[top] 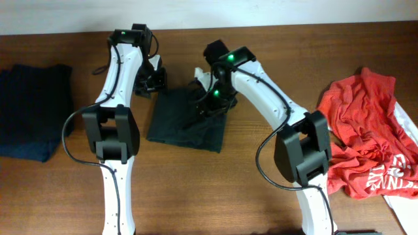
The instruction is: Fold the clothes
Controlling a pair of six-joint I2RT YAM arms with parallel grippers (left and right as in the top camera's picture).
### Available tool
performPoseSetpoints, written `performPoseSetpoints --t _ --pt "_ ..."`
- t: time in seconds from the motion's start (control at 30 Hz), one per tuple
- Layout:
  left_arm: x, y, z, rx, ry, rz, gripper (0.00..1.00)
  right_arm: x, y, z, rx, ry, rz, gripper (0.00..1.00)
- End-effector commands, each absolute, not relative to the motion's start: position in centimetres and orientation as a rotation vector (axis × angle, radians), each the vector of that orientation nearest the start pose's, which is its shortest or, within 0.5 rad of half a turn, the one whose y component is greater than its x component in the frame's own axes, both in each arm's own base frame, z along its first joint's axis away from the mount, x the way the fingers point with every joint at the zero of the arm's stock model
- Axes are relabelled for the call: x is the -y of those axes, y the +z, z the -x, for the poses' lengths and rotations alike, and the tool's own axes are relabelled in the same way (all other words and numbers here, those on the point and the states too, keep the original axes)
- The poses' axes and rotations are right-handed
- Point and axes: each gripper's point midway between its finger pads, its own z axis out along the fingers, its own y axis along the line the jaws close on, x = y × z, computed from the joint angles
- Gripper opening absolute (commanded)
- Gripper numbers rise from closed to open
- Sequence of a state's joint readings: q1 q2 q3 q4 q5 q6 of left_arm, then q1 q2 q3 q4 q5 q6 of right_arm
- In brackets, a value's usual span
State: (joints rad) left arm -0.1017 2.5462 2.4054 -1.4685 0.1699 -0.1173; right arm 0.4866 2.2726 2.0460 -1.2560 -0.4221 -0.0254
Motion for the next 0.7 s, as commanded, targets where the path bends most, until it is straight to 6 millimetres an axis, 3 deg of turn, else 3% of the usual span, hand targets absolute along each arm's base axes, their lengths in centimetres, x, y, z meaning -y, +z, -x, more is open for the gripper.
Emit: performPoseSetpoints --t 0.0,0.1,0.2,0.27,0.33,0.37,0.43,0.47,0.53,0.6,0.67 --pt "8.3 2.6 -47.1 -3.226 -0.300 0.041 0.56 -29.9 10.2 -37.7 -2.917 0.713 0.805 0.61" --pt "8.3 2.0 -47.0 -3.237 -0.299 0.042 0.56 -29.7 8.2 -36.2 -3.010 0.704 0.816 0.61" --pt "8.3 1.9 -47.2 -3.231 -0.299 0.041 0.56 -28.5 4.8 -35.1 -3.072 0.642 0.821 0.61" --pt "8.3 1.9 -47.3 -3.228 -0.299 0.041 0.56 -28.1 3.2 -34.7 -3.095 0.631 0.803 0.45" --pt "8.3 1.9 -47.3 -3.227 -0.300 0.041 0.57 -27.3 2.7 -35.0 -3.134 0.553 0.707 0.07" --pt "8.3 1.9 -47.3 -3.228 -0.299 0.041 0.56 -26.0 2.4 -35.0 -3.196 0.458 0.588 0.04" --pt "8.3 1.9 -47.2 -3.229 -0.299 0.041 0.57 -20.8 2.1 -33.9 -3.350 0.077 0.290 0.04" --pt "8.3 1.9 -47.2 -3.229 -0.299 0.042 0.56 -18.8 2.3 -33.4 -3.385 -0.066 0.198 0.10" --pt "8.3 1.9 -47.2 -3.229 -0.299 0.041 0.57 -17.7 3.3 -32.9 -3.427 -0.078 0.158 0.20" --pt "8.3 1.9 -47.2 -3.229 -0.299 0.041 0.57 -18.0 6.6 -33.7 -3.371 -0.034 0.154 0.36" --pt "8.3 1.9 -47.2 -3.229 -0.299 0.041 0.57 -18.4 10.0 -34.4 -3.305 0.019 0.207 0.37"
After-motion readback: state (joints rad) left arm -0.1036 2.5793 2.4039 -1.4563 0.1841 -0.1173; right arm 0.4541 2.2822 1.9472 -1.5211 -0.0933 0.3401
